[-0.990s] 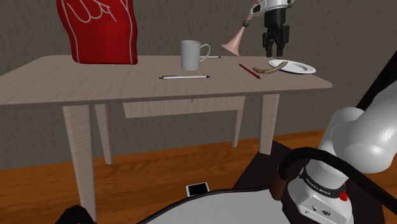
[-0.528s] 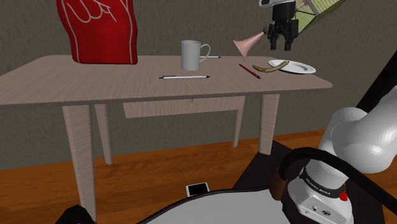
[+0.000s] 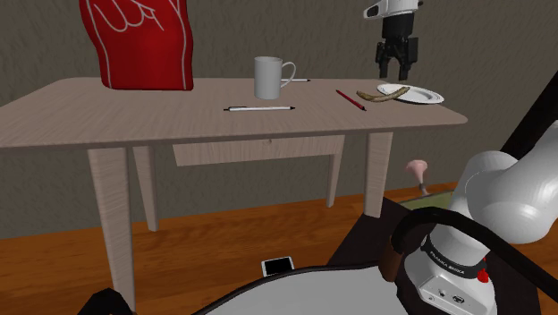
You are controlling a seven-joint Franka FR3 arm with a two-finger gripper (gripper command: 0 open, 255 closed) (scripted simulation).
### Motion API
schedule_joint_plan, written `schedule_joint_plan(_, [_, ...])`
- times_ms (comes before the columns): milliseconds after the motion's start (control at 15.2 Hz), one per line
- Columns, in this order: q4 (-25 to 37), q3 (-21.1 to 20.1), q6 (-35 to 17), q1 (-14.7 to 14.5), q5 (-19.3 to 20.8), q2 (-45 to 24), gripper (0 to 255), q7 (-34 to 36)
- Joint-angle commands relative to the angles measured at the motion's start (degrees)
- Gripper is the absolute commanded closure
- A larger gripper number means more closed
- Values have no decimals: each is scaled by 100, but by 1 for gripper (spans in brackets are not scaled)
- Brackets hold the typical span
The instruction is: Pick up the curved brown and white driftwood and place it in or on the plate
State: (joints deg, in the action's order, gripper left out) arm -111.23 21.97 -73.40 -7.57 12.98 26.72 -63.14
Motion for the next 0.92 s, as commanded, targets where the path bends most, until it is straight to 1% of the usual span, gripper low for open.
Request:
schedule_joint_plan(0, [-6, 0, -3, 0, -1, 3, 0, 0])
schedule_joint_plan(132, [-6, 0, -3, 0, -1, 3, 0, 0])
schedule_joint_plan(198, [-6, 0, -3, 0, -1, 3, 255, 0])
schedule_joint_plan(792, [-6, 0, -3, 0, -1, 3, 255, 0])
schedule_joint_plan(858, [-6, 0, -3, 0, -1, 3, 0, 0])
